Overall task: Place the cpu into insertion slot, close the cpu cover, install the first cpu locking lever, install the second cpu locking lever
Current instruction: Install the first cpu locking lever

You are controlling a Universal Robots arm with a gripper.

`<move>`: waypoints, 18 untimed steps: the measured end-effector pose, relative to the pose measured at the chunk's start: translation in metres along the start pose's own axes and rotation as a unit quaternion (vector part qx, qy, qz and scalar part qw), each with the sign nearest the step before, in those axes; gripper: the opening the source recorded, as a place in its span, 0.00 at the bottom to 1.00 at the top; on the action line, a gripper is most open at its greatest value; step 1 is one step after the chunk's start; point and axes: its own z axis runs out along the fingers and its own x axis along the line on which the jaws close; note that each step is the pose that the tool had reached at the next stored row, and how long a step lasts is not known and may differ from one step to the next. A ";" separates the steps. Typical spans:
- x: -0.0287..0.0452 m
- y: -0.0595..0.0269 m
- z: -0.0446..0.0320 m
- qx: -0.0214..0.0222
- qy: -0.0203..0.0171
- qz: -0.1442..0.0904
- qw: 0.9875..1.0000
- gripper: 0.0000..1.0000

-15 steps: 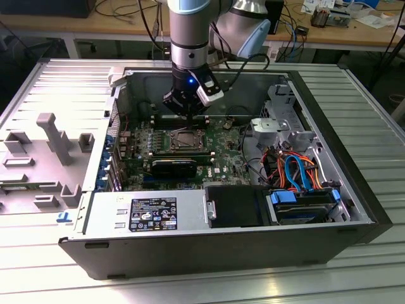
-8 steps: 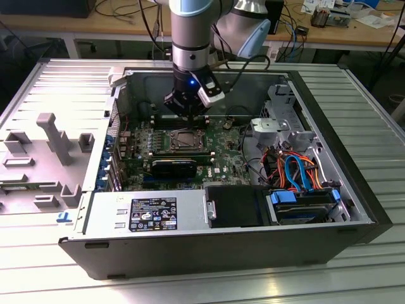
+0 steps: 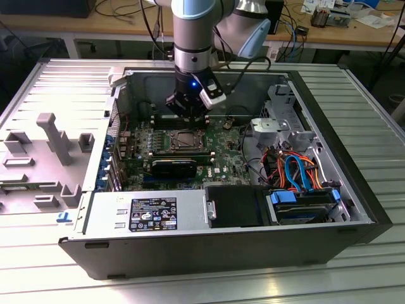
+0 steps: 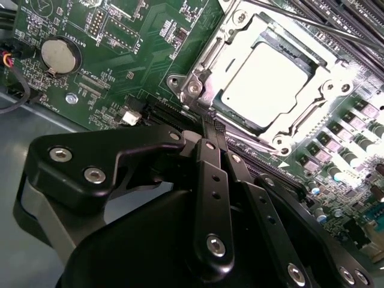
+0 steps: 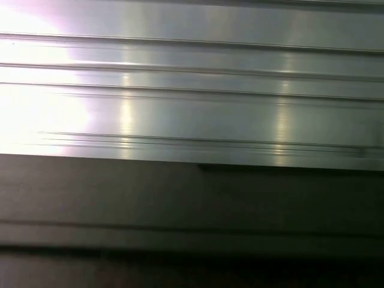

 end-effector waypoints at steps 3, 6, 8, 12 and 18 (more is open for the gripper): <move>-0.0003 0.0000 0.0012 0.000 0.000 0.000 1.000 0.11; -0.0004 0.0001 0.0016 0.000 0.000 0.000 1.000 0.11; -0.0005 0.0001 0.0019 0.000 0.000 0.000 1.000 0.11; -0.0016 0.0002 0.0023 0.000 0.000 0.000 1.000 0.11; -0.0019 0.0002 0.0006 0.000 0.000 0.000 1.000 0.11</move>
